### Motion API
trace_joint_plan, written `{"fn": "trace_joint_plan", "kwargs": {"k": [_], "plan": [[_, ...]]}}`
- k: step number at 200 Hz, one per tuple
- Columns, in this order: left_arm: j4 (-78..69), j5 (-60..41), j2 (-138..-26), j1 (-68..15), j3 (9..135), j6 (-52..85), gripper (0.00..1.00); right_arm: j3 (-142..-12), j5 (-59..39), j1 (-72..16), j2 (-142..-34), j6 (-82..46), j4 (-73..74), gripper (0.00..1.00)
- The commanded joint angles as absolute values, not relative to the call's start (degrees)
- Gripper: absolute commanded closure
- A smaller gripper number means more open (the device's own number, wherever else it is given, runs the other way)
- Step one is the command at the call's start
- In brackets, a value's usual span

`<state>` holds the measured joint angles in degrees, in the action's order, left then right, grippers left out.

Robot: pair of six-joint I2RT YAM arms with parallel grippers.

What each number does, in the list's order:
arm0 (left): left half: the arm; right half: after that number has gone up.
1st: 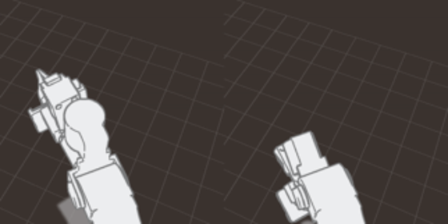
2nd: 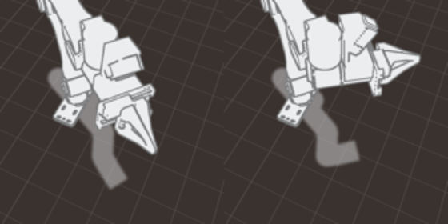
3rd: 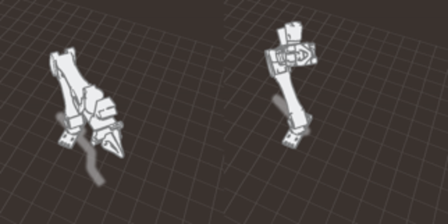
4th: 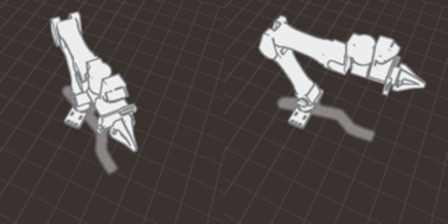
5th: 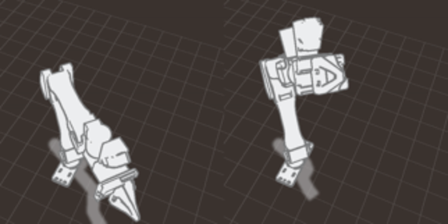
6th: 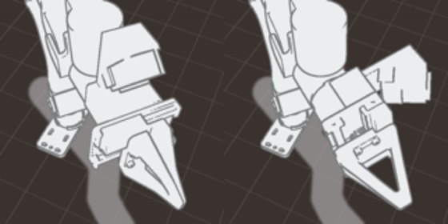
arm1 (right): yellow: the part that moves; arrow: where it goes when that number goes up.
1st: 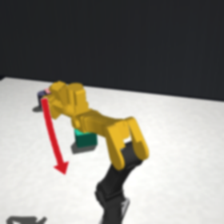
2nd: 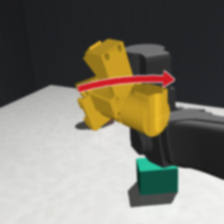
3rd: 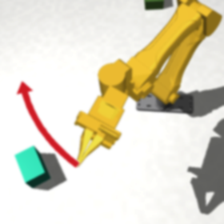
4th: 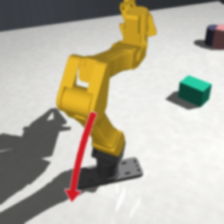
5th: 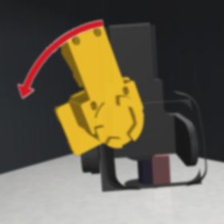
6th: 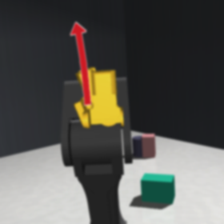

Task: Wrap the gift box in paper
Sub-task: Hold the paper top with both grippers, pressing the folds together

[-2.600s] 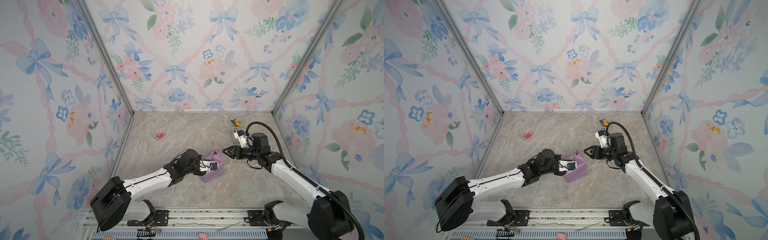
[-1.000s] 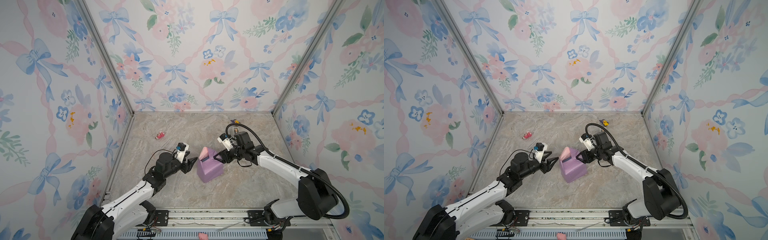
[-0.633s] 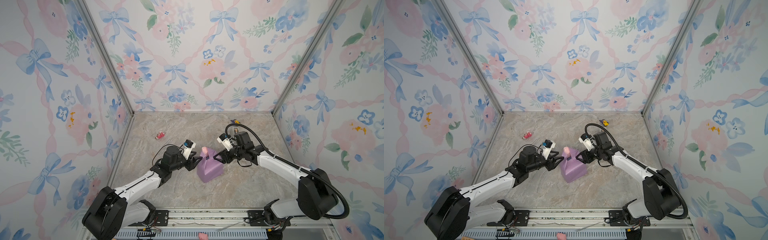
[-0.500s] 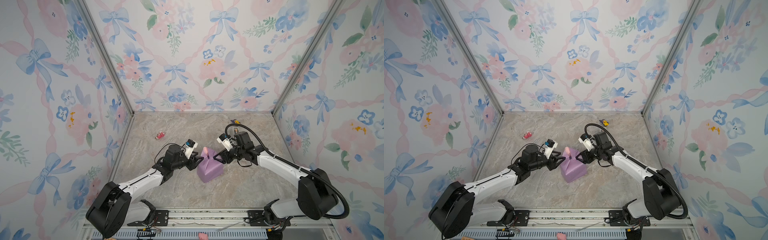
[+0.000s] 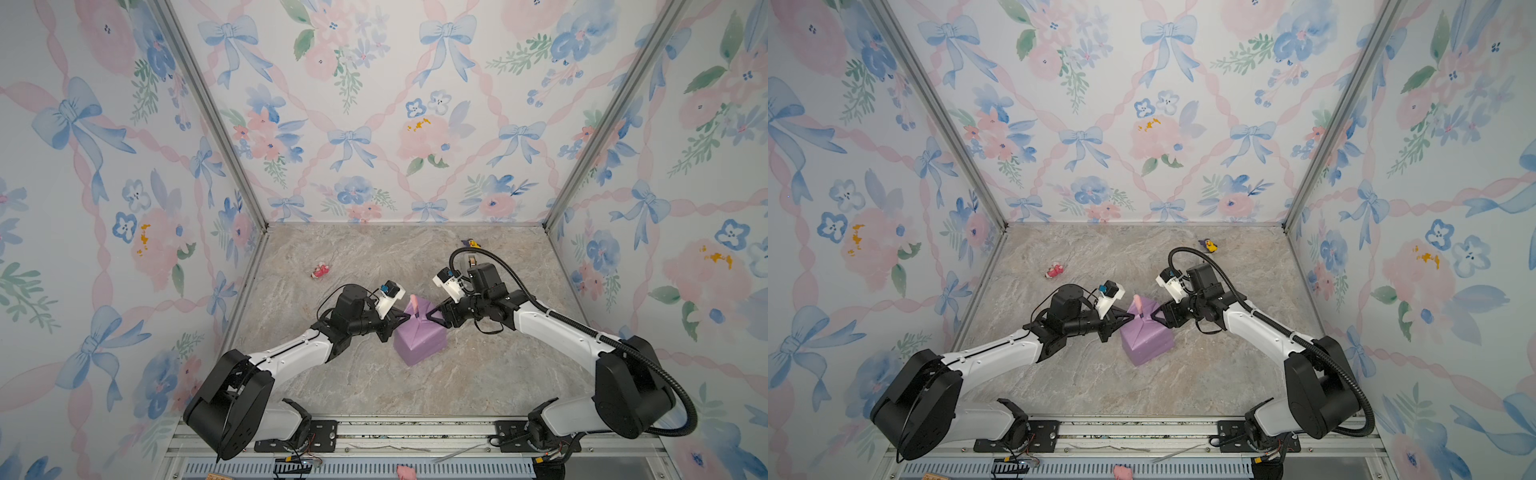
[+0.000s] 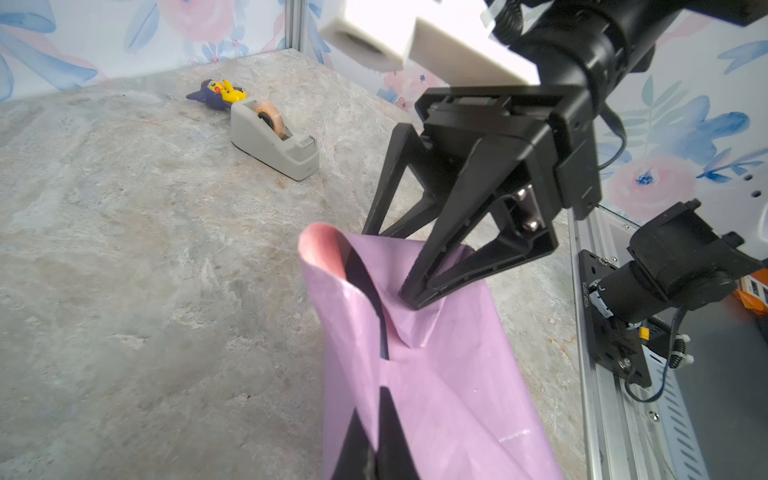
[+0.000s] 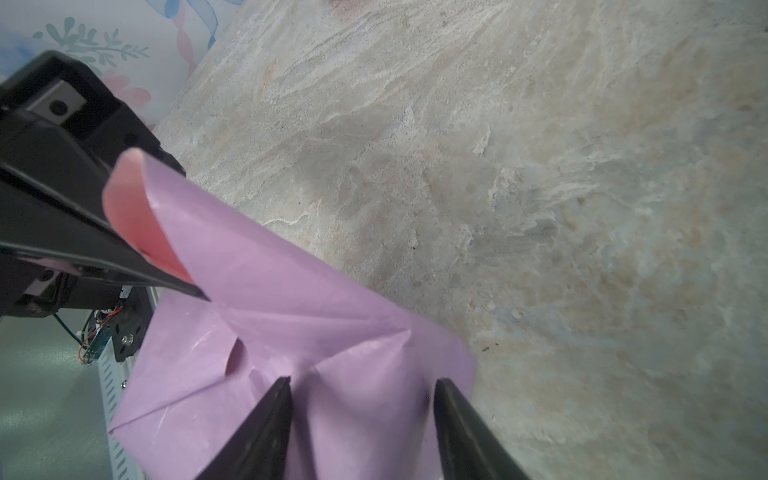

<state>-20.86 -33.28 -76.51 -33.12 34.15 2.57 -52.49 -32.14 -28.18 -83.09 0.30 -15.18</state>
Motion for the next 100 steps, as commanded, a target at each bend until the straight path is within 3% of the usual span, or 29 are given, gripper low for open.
{"fn": "trace_joint_plan", "kwargs": {"k": [1,35,61,100], "plan": [[-19.74,-32.09,-75.95,-35.2,35.94,-5.73,1.0,-50.71,-32.43,-28.48,-85.76,2.28,-20.93,0.43],[-17.48,-24.05,-74.44,-38.85,35.86,-14.6,1.0,-50.26,-33.07,-28.3,-86.04,3.39,-20.83,0.43],[-18.39,-19.08,-74.9,-38.45,37.02,-12.24,0.88,-49.89,-32.87,-28.28,-86.04,4.23,-21.17,0.43],[-21.82,-23.46,-76.24,-36.74,37.62,-9.07,0.72,-49.75,-33.4,-28.3,-85.69,4.32,-20.67,0.43]]}}
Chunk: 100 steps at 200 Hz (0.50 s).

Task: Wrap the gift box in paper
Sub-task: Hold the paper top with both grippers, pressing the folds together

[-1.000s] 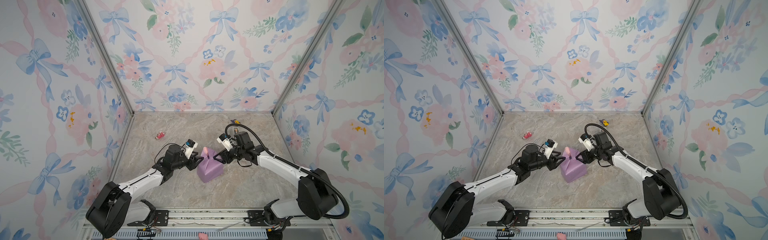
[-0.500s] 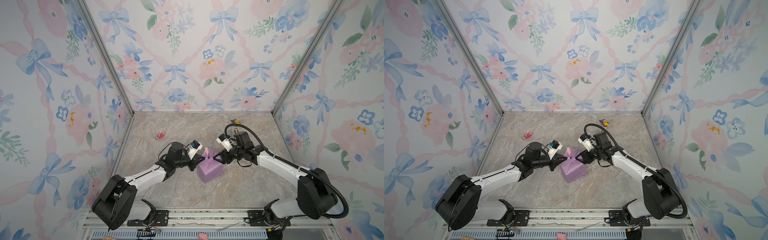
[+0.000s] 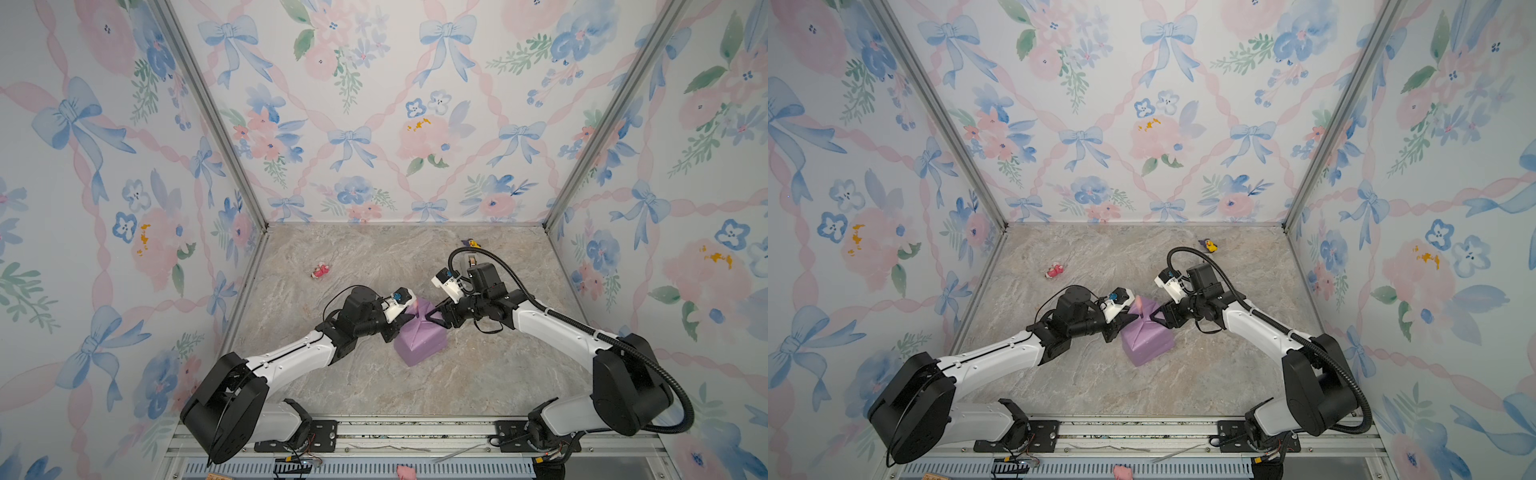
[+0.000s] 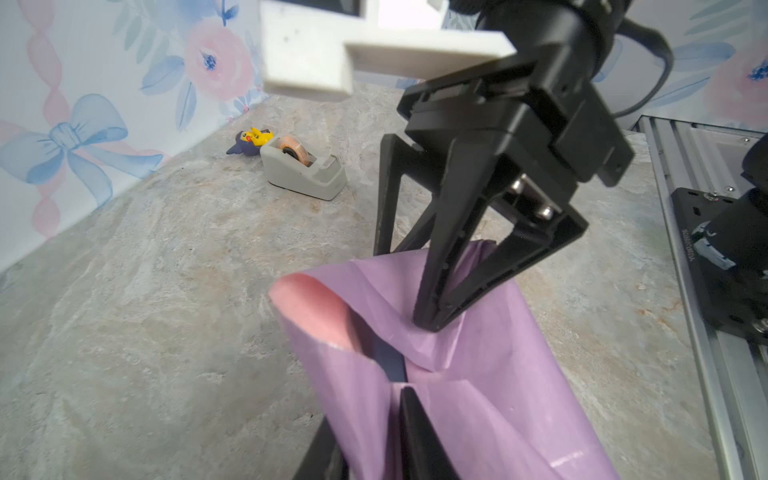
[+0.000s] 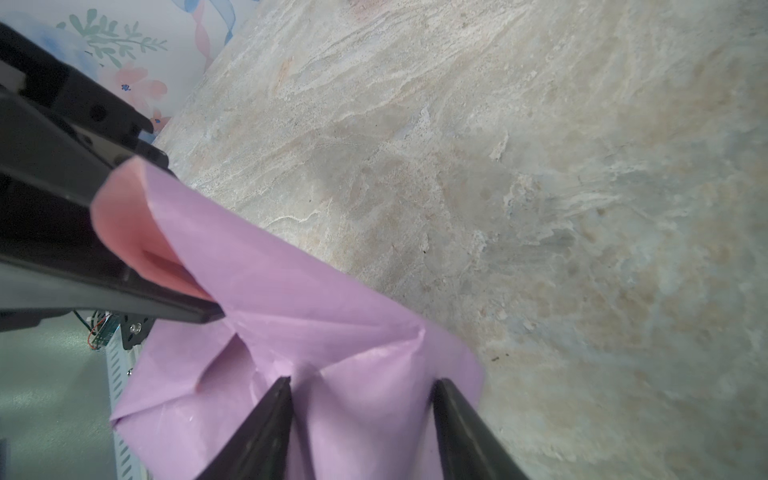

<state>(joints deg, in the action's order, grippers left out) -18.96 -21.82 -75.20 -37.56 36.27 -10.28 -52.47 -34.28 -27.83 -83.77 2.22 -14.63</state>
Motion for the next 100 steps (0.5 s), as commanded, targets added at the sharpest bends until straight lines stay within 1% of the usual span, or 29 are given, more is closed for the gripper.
{"fn": "trace_joint_plan", "kwargs": {"k": [1,43,78,100], "plan": [[-21.85,-23.68,-76.31,-36.74,37.62,-9.02,0.72,-49.75,-33.4,-28.34,-85.69,4.36,-20.66,0.43],[-24.73,-31.28,-78.0,-36.55,37.24,-8.51,0.7,-49.9,-33.6,-28.3,-85.96,4.53,-20.83,0.43],[-29.24,-33.25,-79.8,-36.22,37.31,-5.4,0.71,-49.74,-34.01,-28.3,-85.78,4.58,-20.53,0.44],[-31.43,-33.02,-80.76,-36.05,37.1,-3.87,0.69,-49.59,-34.33,-28.3,-85.69,4.75,-20.4,0.44]]}}
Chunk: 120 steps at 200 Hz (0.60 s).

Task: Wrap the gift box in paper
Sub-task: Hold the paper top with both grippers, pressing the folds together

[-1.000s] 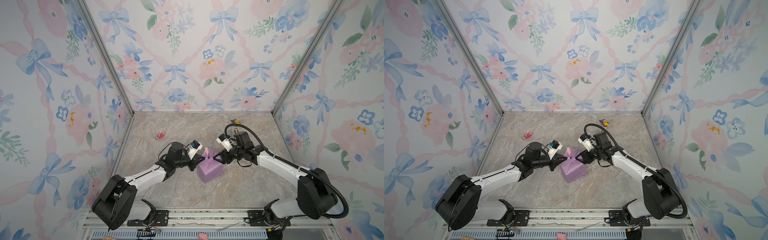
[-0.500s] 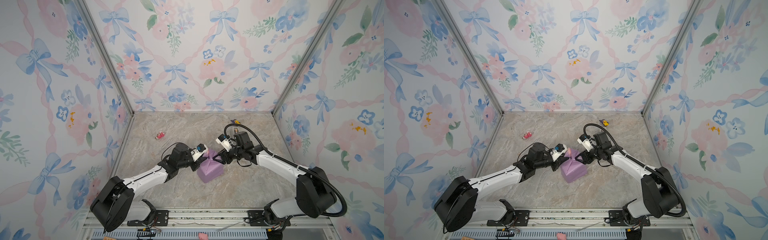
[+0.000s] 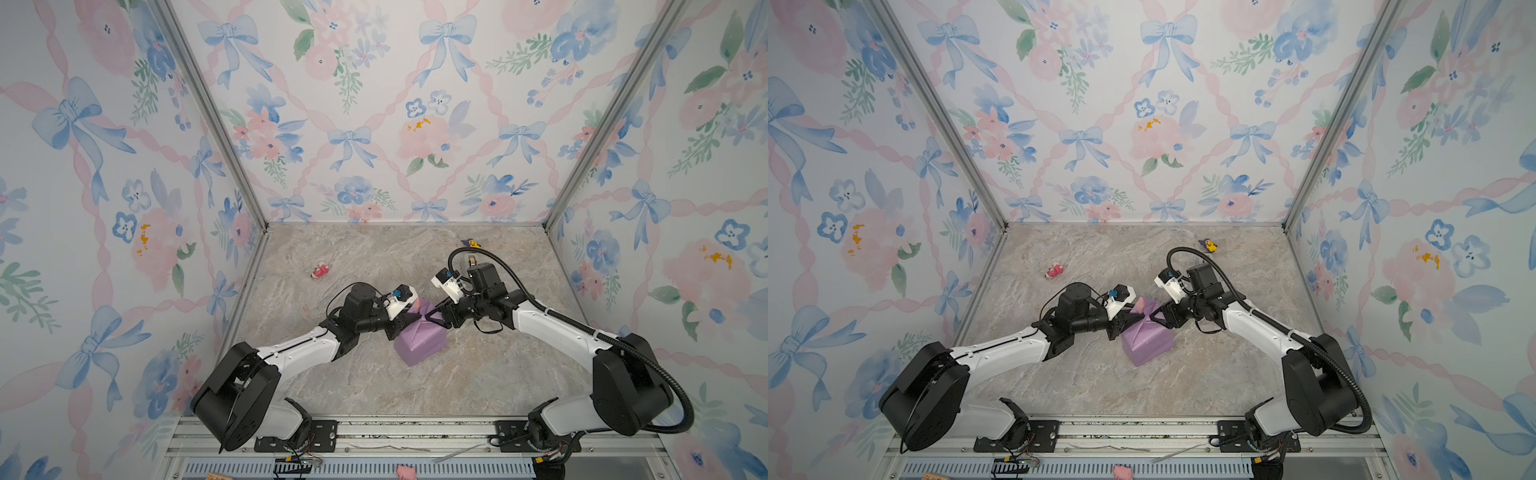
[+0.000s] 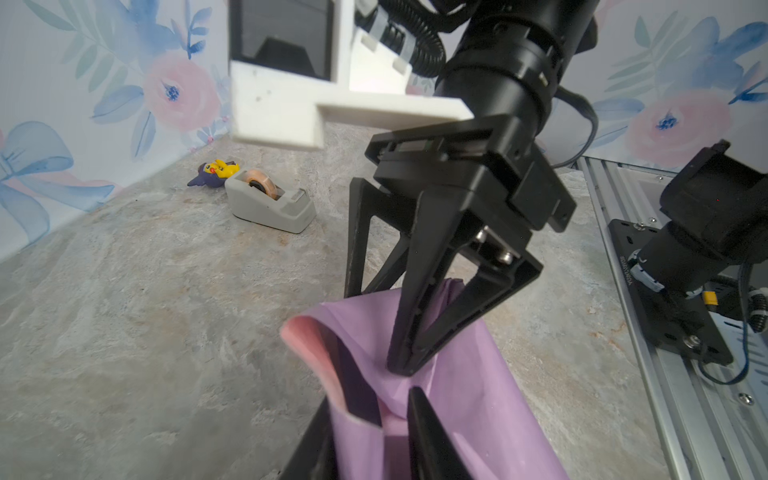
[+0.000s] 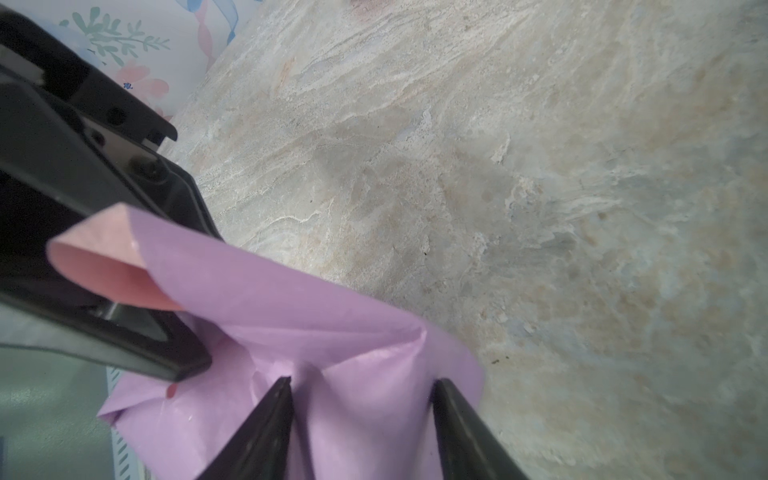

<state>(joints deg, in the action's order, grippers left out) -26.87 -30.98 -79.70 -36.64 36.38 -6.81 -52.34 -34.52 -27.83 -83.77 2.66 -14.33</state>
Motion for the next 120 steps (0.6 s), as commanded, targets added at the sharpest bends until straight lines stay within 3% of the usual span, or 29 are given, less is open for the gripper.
{"fn": "trace_joint_plan", "kwargs": {"k": [1,98,120], "plan": [[-31.53,-32.99,-80.81,-36.0,37.05,-3.74,0.69,-49.58,-34.3,-28.3,-85.69,4.79,-20.4,0.44],[-35.77,-35.85,-86.3,-35.41,37.23,-0.97,0.71,-49.23,-35.16,-28.25,-84.73,5.28,-19.73,0.44],[-35.78,-35.9,-86.45,-35.42,36.88,-1.46,0.81,-49.15,-34.85,-28.17,-84.02,4.9,-19.5,0.43]]}}
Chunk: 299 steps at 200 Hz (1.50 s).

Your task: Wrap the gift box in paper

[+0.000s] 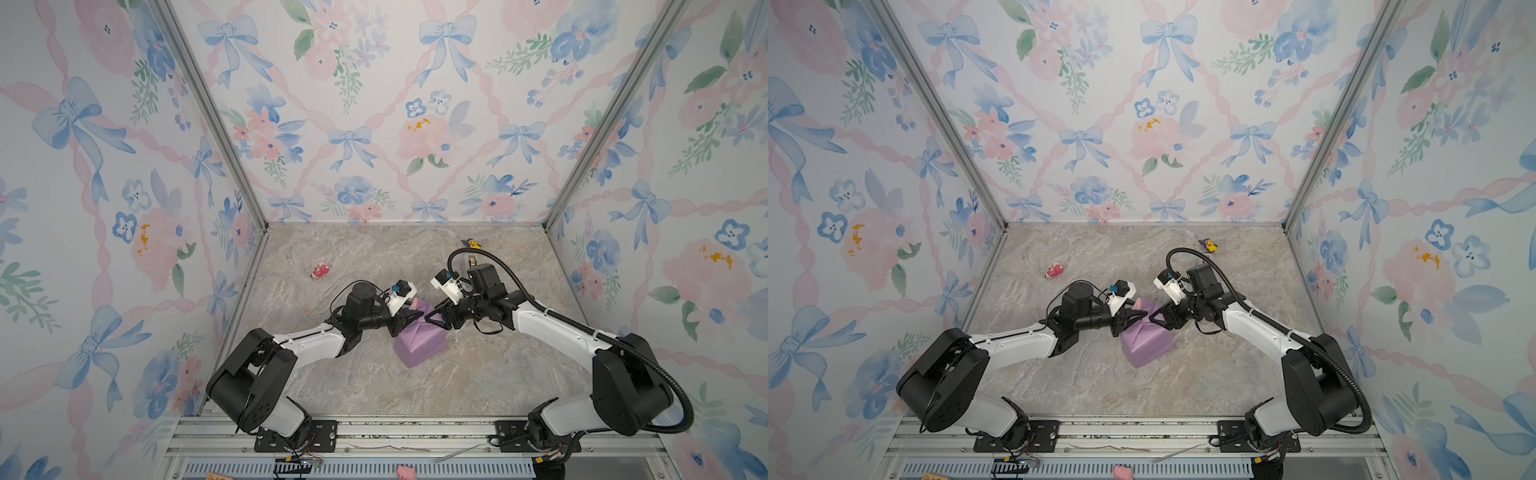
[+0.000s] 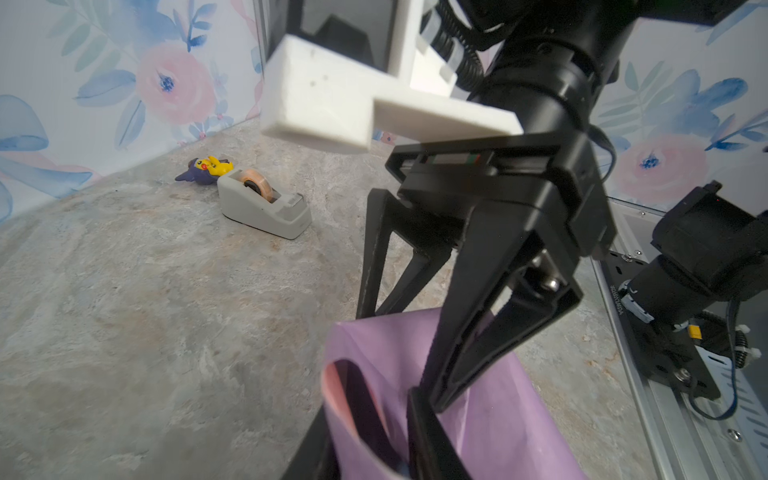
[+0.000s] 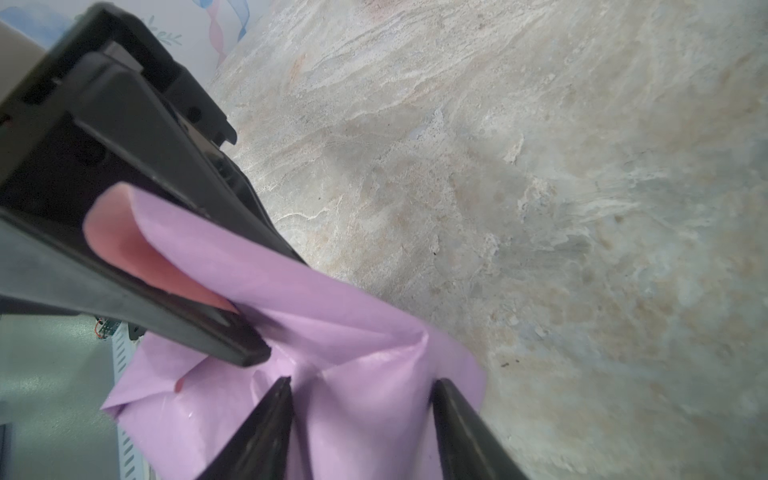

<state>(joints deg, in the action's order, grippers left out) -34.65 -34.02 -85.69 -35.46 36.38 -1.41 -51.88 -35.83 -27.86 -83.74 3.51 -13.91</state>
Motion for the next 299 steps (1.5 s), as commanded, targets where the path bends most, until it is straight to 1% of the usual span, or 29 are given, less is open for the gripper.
{"fn": "trace_joint_plan", "kwargs": {"k": [1,14,29,55,78,97,113,130,159,185,207,232,240,252,280,299], "plan": [[-35.78,-35.88,-86.42,-35.46,36.85,-1.52,0.82,-49.14,-34.87,-28.15,-83.93,4.87,-19.46,0.43],[-35.77,-35.11,-86.36,-35.62,36.52,-2.03,0.92,-49.06,-34.89,-27.79,-82.26,3.85,-19.23,0.43],[-35.77,-33.19,-85.88,-36.09,35.89,-2.94,1.0,-48.67,-34.83,-26.81,-78.7,1.59,-19.09,0.43],[-35.78,-25.58,-84.22,-38.06,34.81,-3.94,1.0,-44.97,-35.29,-23.24,-68.99,-7.06,-16.79,0.42],[-35.77,-18.42,-82.5,-40.12,33.72,-4.13,1.0,-41.3,-34.4,-22.2,-61.2,-19.68,-15.2,0.42],[-35.87,-11.5,-81.17,-42.01,33.07,-3.87,1.0,-37.98,-31.46,-22.99,-57.26,-31.41,-14.18,0.42],[-35.98,-7.34,-80.18,-42.95,32.37,-3.65,1.0,-34.75,-29.31,-24.1,-55.46,-41.19,-11.33,0.41],[-36.47,-4.8,-79.02,-43.66,31.66,-3.6,1.0,-31.39,-26.65,-26.84,-55.92,-50.51,-5.9,0.42],[-37.47,1.18,-78.12,-45.13,30.98,-4.65,1.0,-29.45,-22.42,-31.93,-58.72,-59.92,3.25,0.44],[-37.65,5.28,-78.52,-46.39,31.39,-5.69,1.0,-30.17,-23.08,-34.54,-63.76,-62.28,10.29,0.49],[-37.7,6.49,-78.52,-47.65,31.66,-6.95,1.0,-31.29,-24.07,-35.13,-68.71,-63.15,14.74,0.54],[-37.7,7.1,-78.57,-49.09,31.65,-8.58,1.0,-32.91,-24.07,-34.97,-72.83,-62.46,15.5,0.65],[-37.7,6.87,-78.7,-49.38,31.73,-9.13,1.0,-33.59,-24.29,-34.83,-73.68,-61.74,14.82,0.7],[-37.65,6.68,-78.97,-50.01,31.74,-10.24,0.97,-34.31,-24.34,-34.53,-74.36,-60.98,14.28,0.75],[-37.69,6.68,-79.25,-51.19,31.89,-12.71,0.95,-35.39,-24.21,-33.96,-74.54,-59.3,12.19,0.76],[-37.68,5.89,-79.36,-51.75,31.77,-13.94,0.9,-35.22,-24.6,-33.31,-74.36,-58.91,12.28,0.73]]}}
